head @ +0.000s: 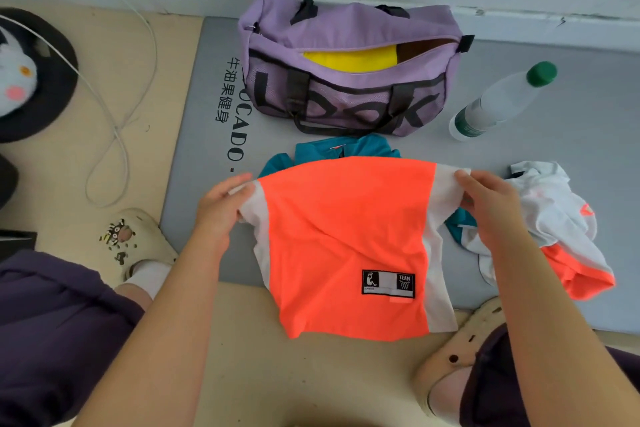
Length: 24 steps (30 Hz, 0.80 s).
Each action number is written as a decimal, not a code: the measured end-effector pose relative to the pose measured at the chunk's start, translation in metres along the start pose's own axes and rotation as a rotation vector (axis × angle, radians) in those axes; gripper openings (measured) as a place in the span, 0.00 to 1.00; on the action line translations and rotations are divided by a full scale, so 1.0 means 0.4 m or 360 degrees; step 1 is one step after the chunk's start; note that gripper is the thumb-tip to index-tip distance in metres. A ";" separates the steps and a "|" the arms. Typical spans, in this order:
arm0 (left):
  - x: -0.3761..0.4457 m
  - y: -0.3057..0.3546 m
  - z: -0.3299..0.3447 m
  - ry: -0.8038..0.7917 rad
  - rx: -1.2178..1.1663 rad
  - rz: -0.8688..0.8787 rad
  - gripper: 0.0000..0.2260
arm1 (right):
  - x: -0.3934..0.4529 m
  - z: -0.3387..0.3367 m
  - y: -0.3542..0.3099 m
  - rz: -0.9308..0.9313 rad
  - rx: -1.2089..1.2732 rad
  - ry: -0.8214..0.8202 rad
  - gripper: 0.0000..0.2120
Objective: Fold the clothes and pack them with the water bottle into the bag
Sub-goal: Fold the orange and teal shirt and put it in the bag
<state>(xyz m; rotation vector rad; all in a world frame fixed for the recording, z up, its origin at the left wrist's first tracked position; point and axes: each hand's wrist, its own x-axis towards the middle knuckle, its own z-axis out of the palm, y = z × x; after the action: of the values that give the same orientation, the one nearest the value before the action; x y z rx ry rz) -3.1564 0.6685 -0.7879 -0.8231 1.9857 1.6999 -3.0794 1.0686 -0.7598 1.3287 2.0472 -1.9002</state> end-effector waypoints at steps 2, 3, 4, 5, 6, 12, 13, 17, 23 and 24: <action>-0.002 -0.002 0.006 -0.0140 0.0126 0.0036 0.10 | 0.008 0.005 -0.004 -0.0066 -0.0047 0.0027 0.06; -0.003 -0.001 0.009 -0.0113 0.0164 0.0069 0.10 | 0.013 0.010 -0.005 -0.0095 -0.0076 0.0052 0.06; -0.001 0.004 0.011 -0.0042 0.0181 0.0105 0.10 | 0.019 0.014 -0.006 -0.0115 -0.0104 0.0083 0.05; 0.001 0.010 0.011 0.0042 0.0192 0.0137 0.10 | 0.024 0.019 -0.008 -0.0124 -0.0131 0.0108 0.05; 0.006 0.015 0.008 0.0108 0.0209 0.0165 0.10 | 0.031 0.023 -0.010 -0.0119 -0.0160 0.0118 0.06; 0.029 0.027 0.014 0.0051 0.0388 0.0176 0.11 | 0.049 0.043 -0.013 -0.0119 -0.0347 -0.0119 0.17; 0.036 0.029 0.018 0.0040 0.0426 0.0172 0.11 | 0.052 0.044 -0.016 -0.0173 -0.0340 -0.0163 0.18; 0.075 0.045 0.017 -0.0018 0.0607 0.0184 0.11 | 0.086 0.050 -0.035 -0.0303 -0.0449 -0.0133 0.11; 0.151 0.047 0.010 0.0232 0.0979 0.0235 0.05 | 0.148 0.074 -0.061 -0.0466 -0.1325 0.0091 0.09; 0.164 0.051 0.004 0.0307 0.1020 0.0273 0.07 | 0.158 0.076 -0.067 -0.0504 -0.1378 0.0150 0.08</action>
<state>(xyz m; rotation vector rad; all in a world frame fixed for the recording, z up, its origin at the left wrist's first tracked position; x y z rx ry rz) -3.2191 0.6603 -0.8150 -0.6056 2.5766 0.9645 -3.1503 1.0808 -0.7814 0.9019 2.7414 -0.7712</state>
